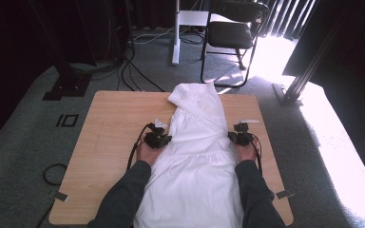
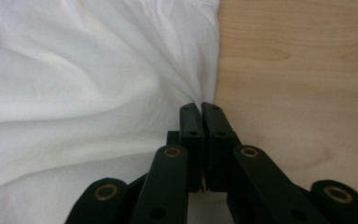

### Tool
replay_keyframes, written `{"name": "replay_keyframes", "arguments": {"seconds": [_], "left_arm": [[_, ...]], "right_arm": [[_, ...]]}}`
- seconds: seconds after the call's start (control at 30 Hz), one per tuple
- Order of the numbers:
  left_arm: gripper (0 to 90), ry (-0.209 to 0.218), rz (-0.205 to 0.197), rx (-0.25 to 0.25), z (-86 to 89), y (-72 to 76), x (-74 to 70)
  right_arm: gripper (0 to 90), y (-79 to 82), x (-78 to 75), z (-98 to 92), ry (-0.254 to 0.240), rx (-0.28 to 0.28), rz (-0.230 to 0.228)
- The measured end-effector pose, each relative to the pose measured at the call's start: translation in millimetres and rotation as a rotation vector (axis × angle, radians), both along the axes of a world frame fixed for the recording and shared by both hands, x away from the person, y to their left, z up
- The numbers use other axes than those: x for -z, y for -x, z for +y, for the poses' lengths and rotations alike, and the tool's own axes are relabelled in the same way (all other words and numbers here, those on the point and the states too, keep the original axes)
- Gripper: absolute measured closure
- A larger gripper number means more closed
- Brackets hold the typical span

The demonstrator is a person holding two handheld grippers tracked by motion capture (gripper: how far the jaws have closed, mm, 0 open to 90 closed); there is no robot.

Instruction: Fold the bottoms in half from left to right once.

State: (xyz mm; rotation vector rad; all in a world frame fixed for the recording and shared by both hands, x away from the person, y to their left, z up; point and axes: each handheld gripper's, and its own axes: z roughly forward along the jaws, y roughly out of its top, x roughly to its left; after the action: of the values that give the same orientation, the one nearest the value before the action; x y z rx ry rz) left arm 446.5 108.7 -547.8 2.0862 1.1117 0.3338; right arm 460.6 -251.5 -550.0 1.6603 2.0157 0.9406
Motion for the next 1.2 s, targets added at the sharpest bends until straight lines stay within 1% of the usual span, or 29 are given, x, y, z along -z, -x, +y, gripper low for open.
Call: {"name": "replay_keyframes", "arguments": {"seconds": [0.07, 0.13, 0.17, 0.2, 0.23, 0.37, 0.4, 0.5, 0.57, 0.6, 0.63, 0.73, 0.77, 0.8, 0.83, 0.87, 0.9, 0.93, 0.97, 1.0, 1.07, 1.1, 1.13, 1.2], "left_arm": [[83.7, 0.012, 0.005, 0.006, 6.0, 9.3, 0.6], [83.7, 0.015, 0.003, 0.015, 11.5, 20.2, 1.2], [83.7, 0.020, 0.008, 0.016, 13.7, 26.3, 1.4], [83.7, 0.019, 0.007, 0.021, 15.3, 32.8, 1.4], [83.6, 0.008, 0.003, 0.028, 17.0, 39.6, 1.0], [83.4, 0.006, -0.004, 0.042, 24.8, 68.0, 2.0], [83.4, 0.017, -0.003, 0.045, 27.0, 75.5, 2.9], [83.3, 0.011, -0.014, 0.069, 30.9, 96.7, 3.7], [83.1, 0.013, -0.010, 0.082, 34.2, 108.6, 4.1], [83.1, 0.015, -0.011, 0.092, 35.5, 114.2, 4.4], [83.1, 0.025, -0.002, 0.097, 36.6, 119.6, 4.6], [82.0, 0.029, 0.032, 0.141, 39.8, 130.4, 2.8], [78.3, 0.025, 0.027, 0.152, 40.7, 131.5, 1.4], [72.9, 0.025, 0.011, 0.155, 42.5, 130.7, -0.8], [68.9, 0.035, 0.001, 0.144, 44.6, 127.9, -4.0], [66.1, 0.041, -0.008, 0.126, 47.0, 123.7, -8.3], [65.1, 0.059, -0.022, 0.107, 49.3, 118.9, -13.2], [63.7, 0.080, -0.041, 0.093, 51.0, 113.3, -18.4], [62.4, 0.091, -0.057, 0.078, 51.7, 107.2, -23.7], [61.4, 0.099, -0.068, 0.067, 51.2, 100.3, -28.4], [61.4, 0.103, -0.075, 0.063, 46.4, 85.1, -35.0], [61.4, 0.100, -0.081, 0.062, 42.1, 78.2, -37.3], [61.8, 0.098, -0.086, 0.070, 37.0, 71.8, -38.6], [64.0, 0.078, -0.085, 0.091, 25.1, 60.5, -38.0]], "right_arm": [[88.1, 8.3, 0.8, 2.1, 0.008, -0.013, -0.011], [88.1, 16.0, 0.0, 5.0, 0.028, -0.034, -0.007], [88.1, 20.3, -0.5, 6.6, 0.033, -0.040, -0.002], [88.0, 25.2, -0.8, 8.5, 0.046, -0.053, -0.002], [88.0, 31.0, -1.2, 10.8, 0.062, -0.066, -0.003], [87.9, 58.3, -1.1, 16.3, 0.069, -0.105, -0.001], [87.7, 64.9, -1.0, 17.0, 0.069, -0.117, -0.001], [87.4, 83.5, -1.0, 18.3, 0.071, -0.141, 0.002], [87.4, 95.1, -1.5, 19.6, 0.072, -0.157, 0.011], [87.4, 100.7, -1.8, 20.7, 0.080, -0.168, 0.013], [87.3, 106.0, -2.1, 21.6, 0.085, -0.178, 0.015], [86.9, 120.4, -3.0, 22.9, 0.084, -0.195, 0.031], [85.3, 123.3, -3.6, 23.1, 0.086, -0.206, 0.038], [81.0, 124.3, -4.6, 22.9, 0.083, -0.214, 0.049], [75.2, 123.8, -6.0, 22.7, 0.074, -0.223, 0.059], [71.3, 122.7, -8.3, 22.5, 0.072, -0.229, 0.048], [67.3, 120.5, -12.0, 22.1, 0.079, -0.219, 0.040], [63.7, 117.1, -17.1, 21.3, 0.070, -0.212, 0.027], [62.1, 113.7, -23.8, 20.8, 0.051, -0.217, -0.001], [61.7, 109.9, -31.2, 21.7, 0.041, -0.227, -0.031], [61.6, 100.6, -46.0, 28.0, 0.056, -0.247, -0.060], [62.8, 94.9, -52.4, 32.0, 0.044, -0.270, -0.077], [66.6, 89.2, -58.2, 37.2, 0.038, -0.293, -0.089], [76.4, 76.8, -66.5, 50.6, 0.048, -0.346, -0.101]]}}
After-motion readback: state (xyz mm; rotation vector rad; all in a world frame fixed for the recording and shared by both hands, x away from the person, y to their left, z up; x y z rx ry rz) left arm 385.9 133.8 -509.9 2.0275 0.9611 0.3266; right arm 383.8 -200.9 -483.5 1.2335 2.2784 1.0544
